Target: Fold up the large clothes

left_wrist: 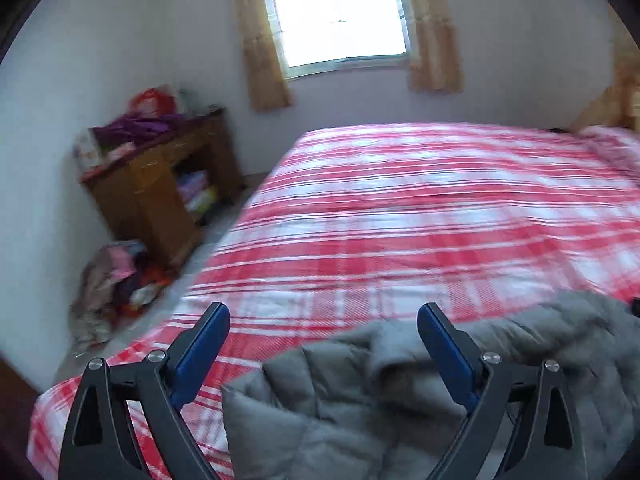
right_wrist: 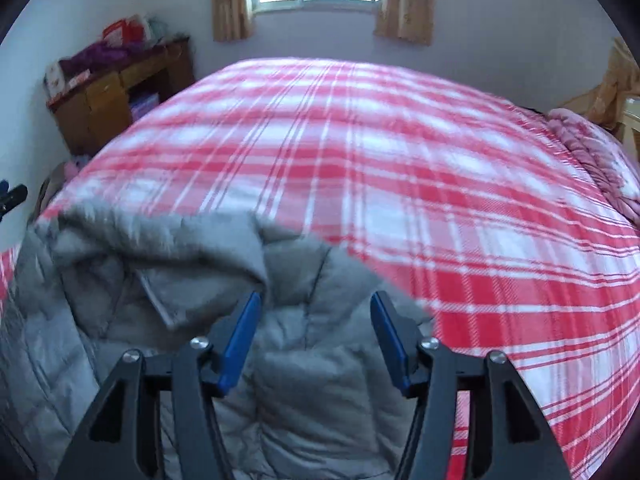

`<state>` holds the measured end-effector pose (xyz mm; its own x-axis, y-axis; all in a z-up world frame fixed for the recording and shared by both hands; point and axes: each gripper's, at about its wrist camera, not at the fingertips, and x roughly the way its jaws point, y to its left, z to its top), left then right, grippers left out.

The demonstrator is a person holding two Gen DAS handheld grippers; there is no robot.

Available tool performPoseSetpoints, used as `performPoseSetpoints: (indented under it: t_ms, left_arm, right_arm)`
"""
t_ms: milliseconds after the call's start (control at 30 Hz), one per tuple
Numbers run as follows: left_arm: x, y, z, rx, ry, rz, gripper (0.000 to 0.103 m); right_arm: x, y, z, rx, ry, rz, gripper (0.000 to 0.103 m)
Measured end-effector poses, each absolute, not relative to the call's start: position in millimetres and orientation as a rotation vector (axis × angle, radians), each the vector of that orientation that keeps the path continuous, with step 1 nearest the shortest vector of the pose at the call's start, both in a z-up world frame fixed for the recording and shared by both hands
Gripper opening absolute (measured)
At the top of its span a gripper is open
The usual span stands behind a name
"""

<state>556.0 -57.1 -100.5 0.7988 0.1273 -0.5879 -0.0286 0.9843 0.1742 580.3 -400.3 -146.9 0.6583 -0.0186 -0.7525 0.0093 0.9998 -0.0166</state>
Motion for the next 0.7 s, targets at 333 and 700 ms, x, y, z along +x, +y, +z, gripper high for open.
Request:
performPoseSetpoints:
  t_ms: [333, 700]
  left_arm:
    - [587.4, -81.3, -173.8, 0.195, 0.772, 0.126, 0.095]
    - [585.6, -80.8, -210.8, 0.196, 0.805, 0.123, 0.099]
  right_arm:
    - [632.7, -325.8, -155.9, 0.079, 0.809, 0.123, 0.063]
    - [632.6, -315.4, -214.1, 0.014, 0.87, 0.127, 0.062]
